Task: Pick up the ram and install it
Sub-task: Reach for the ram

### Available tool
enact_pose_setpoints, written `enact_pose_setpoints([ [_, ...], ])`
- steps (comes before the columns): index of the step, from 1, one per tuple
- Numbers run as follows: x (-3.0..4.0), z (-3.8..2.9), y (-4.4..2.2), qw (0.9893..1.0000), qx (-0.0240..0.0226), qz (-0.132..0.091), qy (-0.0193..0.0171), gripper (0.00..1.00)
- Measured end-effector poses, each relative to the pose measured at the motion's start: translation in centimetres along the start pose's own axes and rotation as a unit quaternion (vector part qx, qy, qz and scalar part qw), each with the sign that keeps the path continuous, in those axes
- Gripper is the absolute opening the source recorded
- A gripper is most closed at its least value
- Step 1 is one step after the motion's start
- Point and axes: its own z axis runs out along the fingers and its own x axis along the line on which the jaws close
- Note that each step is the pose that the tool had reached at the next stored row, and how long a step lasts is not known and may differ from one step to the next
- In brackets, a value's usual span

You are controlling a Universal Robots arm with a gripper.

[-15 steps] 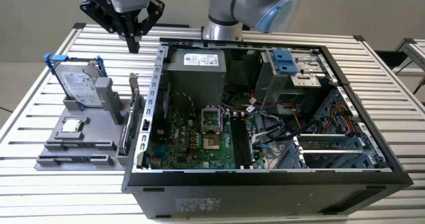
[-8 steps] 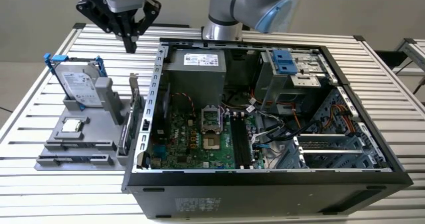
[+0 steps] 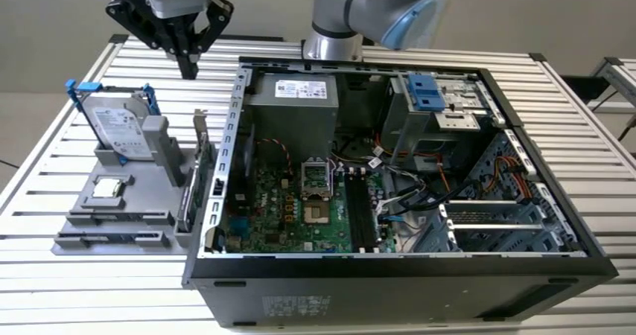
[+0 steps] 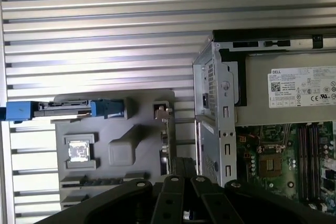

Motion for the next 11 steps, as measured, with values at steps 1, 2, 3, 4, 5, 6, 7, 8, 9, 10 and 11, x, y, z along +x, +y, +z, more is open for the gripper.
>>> enact_pose_setpoints([
  [1,0.33,-0.01,-0.02,1.0000,0.0000,0.000,0.0000,0.00],
  [2,0.47,-0.01,-0.03,1.0000,0.0000,0.000,0.0000,0.00],
  [3,0.64,-0.01,-0.04,1.0000,-0.0001,0.000,0.0000,0.00],
  [4,0.81,-0.01,-0.06,1.0000,0.0000,0.000,0.0000,0.00],
  [5,0.97,-0.02,-0.07,1.0000,0.0000,0.000,0.0000,0.00],
  [6,1.11,-0.02,-0.08,1.0000,0.0000,0.000,0.0000,0.00],
  [7,1.27,-0.03,-0.09,1.0000,0.0000,0.000,0.0000,0.00],
  [8,1.42,-0.03,-0.10,1.0000,0.0000,0.000,0.0000,0.00],
  [9,1.57,-0.03,-0.11,1.0000,-0.0001,0.000,0.0000,0.00],
  [10,1.72,-0.03,-0.12,1.0000,0.0000,0.000,0.0000,0.00],
  [11,1.87,-0.04,-0.13,1.0000,0.0000,0.000,0.0000,0.00],
])
